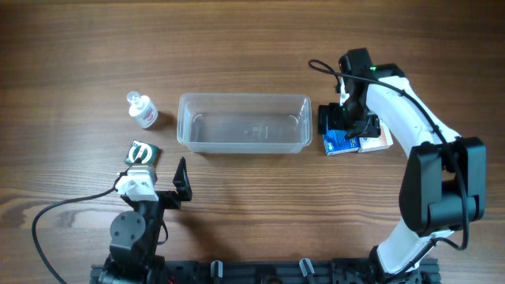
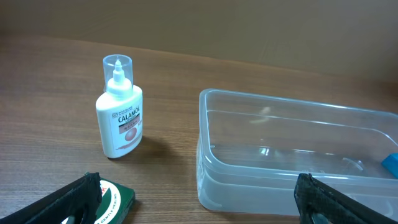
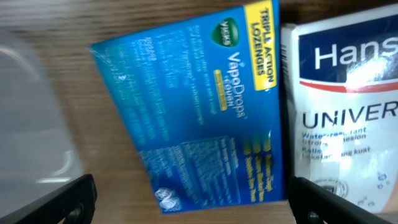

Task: Pack container
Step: 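Reach the right gripper to the blue Vicks box and grasp it, then lift the blue Vicks box and carry it left over the container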

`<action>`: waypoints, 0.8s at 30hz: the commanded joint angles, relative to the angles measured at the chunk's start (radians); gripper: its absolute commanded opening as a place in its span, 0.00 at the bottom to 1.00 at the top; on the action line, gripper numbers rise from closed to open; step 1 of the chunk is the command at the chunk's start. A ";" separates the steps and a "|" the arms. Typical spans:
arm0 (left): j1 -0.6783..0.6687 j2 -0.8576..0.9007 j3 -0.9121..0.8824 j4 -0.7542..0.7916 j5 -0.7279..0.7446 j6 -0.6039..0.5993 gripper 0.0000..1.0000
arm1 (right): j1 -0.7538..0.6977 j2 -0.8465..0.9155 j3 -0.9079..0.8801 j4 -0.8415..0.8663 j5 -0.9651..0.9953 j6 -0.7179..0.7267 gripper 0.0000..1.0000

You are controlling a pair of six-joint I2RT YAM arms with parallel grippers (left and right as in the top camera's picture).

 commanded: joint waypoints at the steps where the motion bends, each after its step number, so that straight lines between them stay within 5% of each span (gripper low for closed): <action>1: -0.007 -0.001 -0.001 -0.001 -0.016 -0.002 1.00 | -0.010 0.030 -0.051 0.053 0.034 0.025 1.00; 14: -0.007 -0.001 -0.002 -0.001 -0.016 -0.002 1.00 | -0.011 0.042 -0.080 0.140 0.028 0.052 0.99; 19: -0.007 -0.001 -0.002 -0.001 -0.016 -0.002 1.00 | -0.011 0.042 -0.080 0.146 0.035 0.077 0.87; 24: -0.007 -0.001 -0.002 -0.001 -0.016 -0.002 1.00 | -0.011 0.043 -0.089 0.146 0.036 0.086 0.87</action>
